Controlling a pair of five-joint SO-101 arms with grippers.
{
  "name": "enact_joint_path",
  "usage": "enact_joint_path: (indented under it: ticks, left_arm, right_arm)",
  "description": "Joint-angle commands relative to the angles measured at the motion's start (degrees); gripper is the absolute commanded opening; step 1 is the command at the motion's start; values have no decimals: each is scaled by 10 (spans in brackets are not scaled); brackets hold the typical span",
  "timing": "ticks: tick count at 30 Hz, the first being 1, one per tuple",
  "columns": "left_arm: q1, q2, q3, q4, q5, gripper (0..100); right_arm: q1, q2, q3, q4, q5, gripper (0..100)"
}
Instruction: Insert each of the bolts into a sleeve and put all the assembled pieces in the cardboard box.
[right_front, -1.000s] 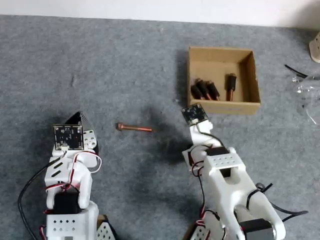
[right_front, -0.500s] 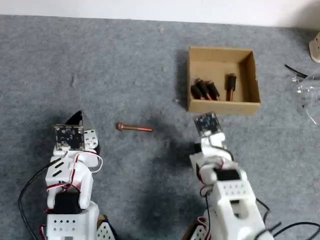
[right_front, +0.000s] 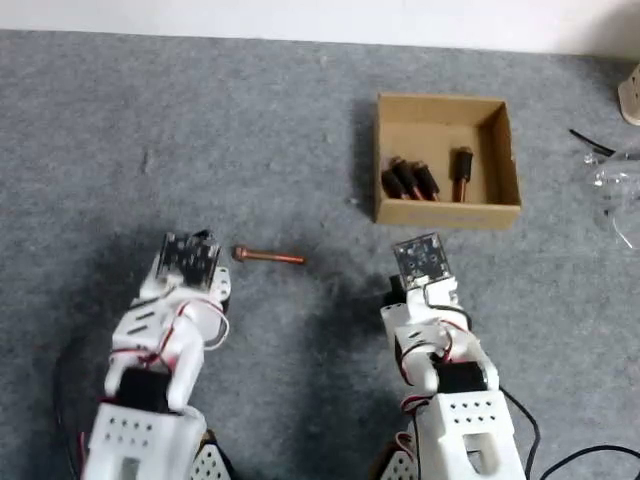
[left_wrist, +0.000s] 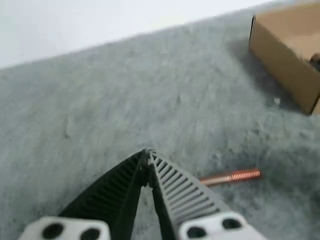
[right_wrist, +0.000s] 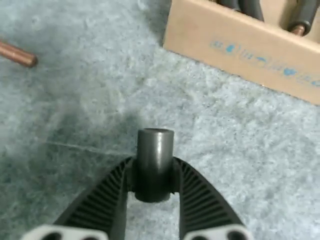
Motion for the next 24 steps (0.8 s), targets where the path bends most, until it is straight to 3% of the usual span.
enact_joint_path:
  ticks: [1, 5, 11, 18, 22, 24]
  left_arm:
    - [10, 215, -129, 2, 7, 11]
    - [10, 397, -223, 1, 127, 11]
    - [11, 577, -332, 30, 430, 115]
    - [80, 644, -374, 44, 439, 125]
    - [94, 659, -377, 45, 564, 130]
    - [84, 663, -378, 44, 593, 130]
  right_arm:
    - [9, -13, -2, 0, -6, 5]
    - [9, -13, -2, 0, -4, 5]
    - [9, -13, -2, -1, -4, 5]
    - [9, -13, -2, -1, -4, 5]
    - [9, -13, -2, -1, -4, 5]
    - [9, -13, -2, -1, -4, 5]
